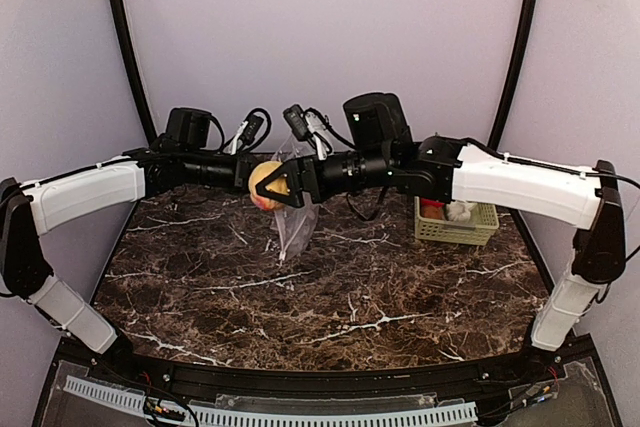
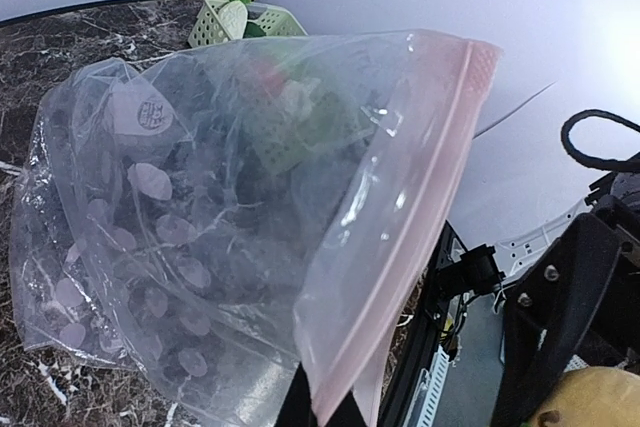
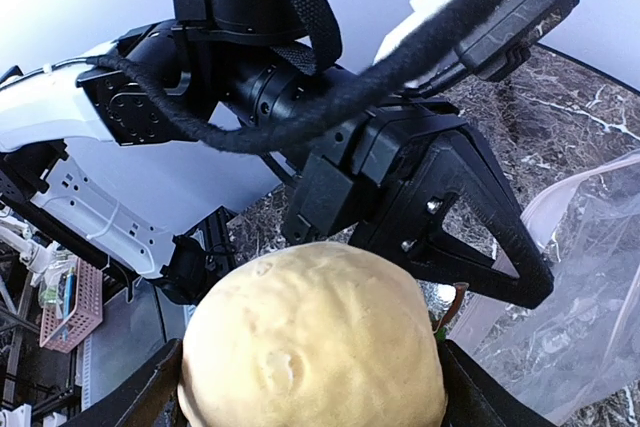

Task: Place the food in the zip-top bag and seal the zipper
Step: Place the fake fruit in the zipper food storage bag.

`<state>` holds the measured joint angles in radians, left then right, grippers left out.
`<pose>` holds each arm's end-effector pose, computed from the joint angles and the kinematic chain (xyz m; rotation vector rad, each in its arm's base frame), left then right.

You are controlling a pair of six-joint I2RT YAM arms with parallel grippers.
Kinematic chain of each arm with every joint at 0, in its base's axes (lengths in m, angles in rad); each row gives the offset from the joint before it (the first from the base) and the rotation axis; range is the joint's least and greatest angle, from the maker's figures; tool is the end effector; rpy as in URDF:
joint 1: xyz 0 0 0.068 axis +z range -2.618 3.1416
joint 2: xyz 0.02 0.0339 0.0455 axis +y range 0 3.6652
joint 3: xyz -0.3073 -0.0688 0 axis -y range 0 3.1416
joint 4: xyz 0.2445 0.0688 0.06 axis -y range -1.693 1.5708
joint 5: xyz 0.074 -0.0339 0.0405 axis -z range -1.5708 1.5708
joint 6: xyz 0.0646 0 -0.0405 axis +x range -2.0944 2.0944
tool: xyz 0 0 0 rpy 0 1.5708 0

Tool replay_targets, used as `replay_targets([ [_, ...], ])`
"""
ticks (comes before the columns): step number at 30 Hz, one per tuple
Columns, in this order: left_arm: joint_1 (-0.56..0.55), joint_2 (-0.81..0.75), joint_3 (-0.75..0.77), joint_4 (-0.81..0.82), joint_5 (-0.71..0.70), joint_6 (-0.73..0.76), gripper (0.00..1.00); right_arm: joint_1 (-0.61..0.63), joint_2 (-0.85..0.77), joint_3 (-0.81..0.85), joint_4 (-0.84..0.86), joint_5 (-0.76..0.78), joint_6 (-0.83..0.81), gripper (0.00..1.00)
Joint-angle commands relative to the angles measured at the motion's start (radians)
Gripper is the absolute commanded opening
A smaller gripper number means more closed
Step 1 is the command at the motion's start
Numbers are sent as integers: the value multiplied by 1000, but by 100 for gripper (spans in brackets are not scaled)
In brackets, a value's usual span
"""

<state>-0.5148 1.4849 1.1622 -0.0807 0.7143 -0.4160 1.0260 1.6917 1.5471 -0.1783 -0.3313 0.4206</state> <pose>0.2903 -0.2129 0.3508 0.6041 2.0169 -1.2876 0.2079 0.3836 0.3998 -0.8590 1.9109 1.2518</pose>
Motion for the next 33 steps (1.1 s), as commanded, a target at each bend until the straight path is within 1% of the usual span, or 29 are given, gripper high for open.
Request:
replay_targets([
  [1, 1, -32, -1, 63, 70, -48, 1, -45, 9, -16, 101, -51, 23, 68],
  [6, 1, -26, -8, 104, 104, -80, 1, -81, 19, -49, 77, 36, 52, 67],
  [11, 1, -19, -11, 125, 127, -94, 1, -109, 35, -62, 56, 58, 60, 67],
  [16, 1, -18, -18, 148, 140, -109, 1, -118, 51, -59, 21, 118, 47, 66],
  [22, 1, -11, -16, 149, 145, -111, 1, -128, 82, -13, -54, 176, 75, 65],
  [33, 1, -29, -15, 133, 123, -93, 1, -134, 103, 17, -136, 245, 131, 64],
])
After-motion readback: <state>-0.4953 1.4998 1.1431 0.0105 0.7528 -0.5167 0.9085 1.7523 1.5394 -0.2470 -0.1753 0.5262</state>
